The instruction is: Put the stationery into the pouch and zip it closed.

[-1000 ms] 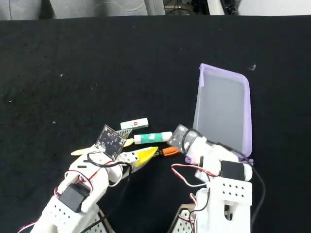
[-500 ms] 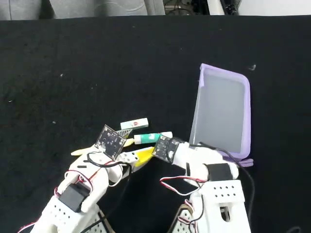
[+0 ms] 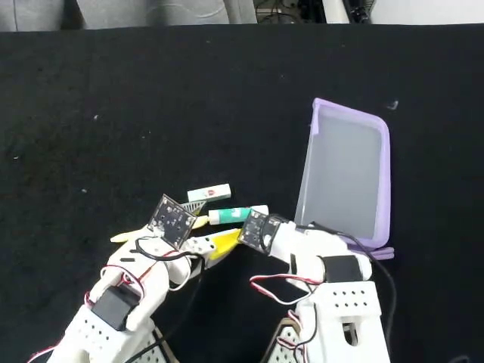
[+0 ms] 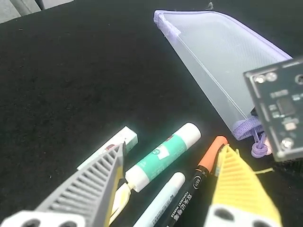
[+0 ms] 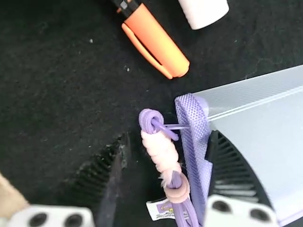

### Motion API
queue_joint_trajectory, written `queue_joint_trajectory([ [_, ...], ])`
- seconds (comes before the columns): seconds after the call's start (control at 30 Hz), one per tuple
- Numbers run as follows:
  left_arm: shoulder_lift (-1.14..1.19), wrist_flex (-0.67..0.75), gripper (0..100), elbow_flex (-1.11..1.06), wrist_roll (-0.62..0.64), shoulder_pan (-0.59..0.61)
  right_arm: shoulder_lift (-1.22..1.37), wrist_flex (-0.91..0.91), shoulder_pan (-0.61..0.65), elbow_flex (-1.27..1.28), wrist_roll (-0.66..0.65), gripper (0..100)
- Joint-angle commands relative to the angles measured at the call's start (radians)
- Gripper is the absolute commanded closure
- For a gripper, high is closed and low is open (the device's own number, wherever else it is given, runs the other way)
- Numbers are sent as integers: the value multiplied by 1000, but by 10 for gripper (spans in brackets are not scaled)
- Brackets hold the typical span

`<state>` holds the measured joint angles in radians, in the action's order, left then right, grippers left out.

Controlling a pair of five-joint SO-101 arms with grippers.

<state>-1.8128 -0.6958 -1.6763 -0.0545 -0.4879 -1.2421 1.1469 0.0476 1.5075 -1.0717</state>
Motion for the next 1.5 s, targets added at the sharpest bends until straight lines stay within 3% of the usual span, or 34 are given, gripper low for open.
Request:
queue_joint_trajectory([
  [0.0, -3, -5, 686, -24, 3, 2, 53, 25, -18, 4, -2, 748],
  [0.17, -3, -5, 686, -24, 3, 2, 222, 0, -18, -53, -2, 757],
  [0.37, -3, -5, 686, -24, 3, 2, 496, -44, -28, -170, 6, 926],
  [0.5, -3, -5, 686, -24, 3, 2, 564, -86, -110, -248, 6, 983],
  [0.83, -3, -5, 686, -24, 3, 2, 565, -48, -213, -378, -2, 982],
  [1.07, -3, -5, 686, -24, 3, 2, 564, 124, -218, -394, -146, 793],
  [1.17, -3, -5, 686, -24, 3, 2, 564, 172, -213, -387, -203, 797],
  [1.47, -3, -6, 686, -24, 3, 2, 579, 40, -170, -314, -176, 816],
])
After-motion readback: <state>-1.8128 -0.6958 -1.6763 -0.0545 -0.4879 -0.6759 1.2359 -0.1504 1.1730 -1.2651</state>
